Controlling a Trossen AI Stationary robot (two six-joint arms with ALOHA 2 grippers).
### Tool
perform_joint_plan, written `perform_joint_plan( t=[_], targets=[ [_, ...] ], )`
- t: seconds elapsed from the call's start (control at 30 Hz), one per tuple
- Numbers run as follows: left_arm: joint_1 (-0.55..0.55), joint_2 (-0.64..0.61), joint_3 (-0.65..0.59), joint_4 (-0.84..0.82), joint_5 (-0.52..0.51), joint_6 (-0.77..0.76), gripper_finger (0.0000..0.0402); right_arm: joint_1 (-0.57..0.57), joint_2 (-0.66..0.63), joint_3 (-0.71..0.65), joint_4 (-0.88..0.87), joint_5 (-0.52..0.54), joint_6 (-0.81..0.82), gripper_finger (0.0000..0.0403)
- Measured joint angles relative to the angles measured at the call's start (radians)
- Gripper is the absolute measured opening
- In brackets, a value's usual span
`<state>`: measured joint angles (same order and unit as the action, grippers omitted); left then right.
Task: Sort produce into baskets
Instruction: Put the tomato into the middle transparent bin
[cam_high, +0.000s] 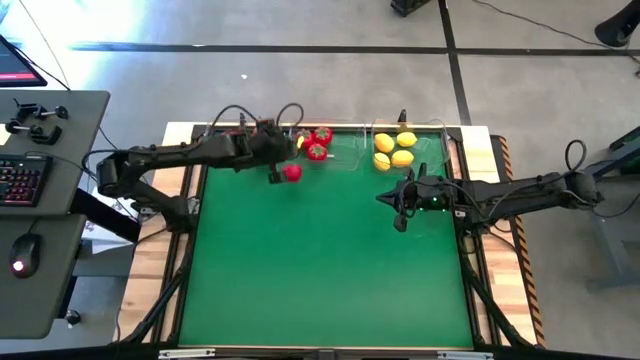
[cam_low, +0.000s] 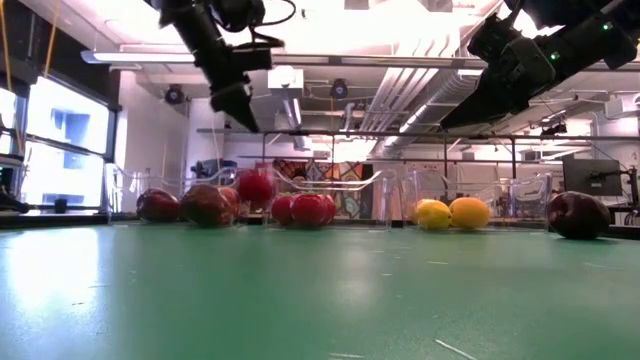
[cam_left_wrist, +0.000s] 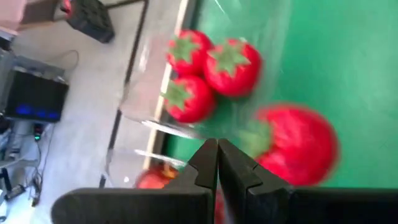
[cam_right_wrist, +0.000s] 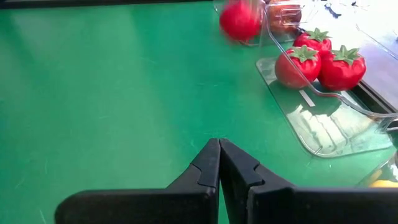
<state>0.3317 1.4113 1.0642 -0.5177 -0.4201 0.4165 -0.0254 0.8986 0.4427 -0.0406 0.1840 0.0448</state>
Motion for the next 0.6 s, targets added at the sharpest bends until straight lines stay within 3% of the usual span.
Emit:
perform_joint_plan(
  t=[0.33, 0.5, 0.6],
  targets=[
    [0.055, 0.126, 0.209, -0.011, 0.026, 0.079, 0.0, 0.0, 0.0, 0.0, 0.0, 0.0, 0.001, 0.0],
    [0.051, 0.138, 0.22, -0.141, 0.164, 0.054, 0.0, 0.0, 0.0, 0.0, -0.005, -0.014, -0.001, 0.0],
    [0.03, 0.105, 0.167, -0.126, 0.184, 0.014, 0.0, 0.0, 0.009, 0.0, -0.001, -0.039, -0.004, 0.0]
  ],
)
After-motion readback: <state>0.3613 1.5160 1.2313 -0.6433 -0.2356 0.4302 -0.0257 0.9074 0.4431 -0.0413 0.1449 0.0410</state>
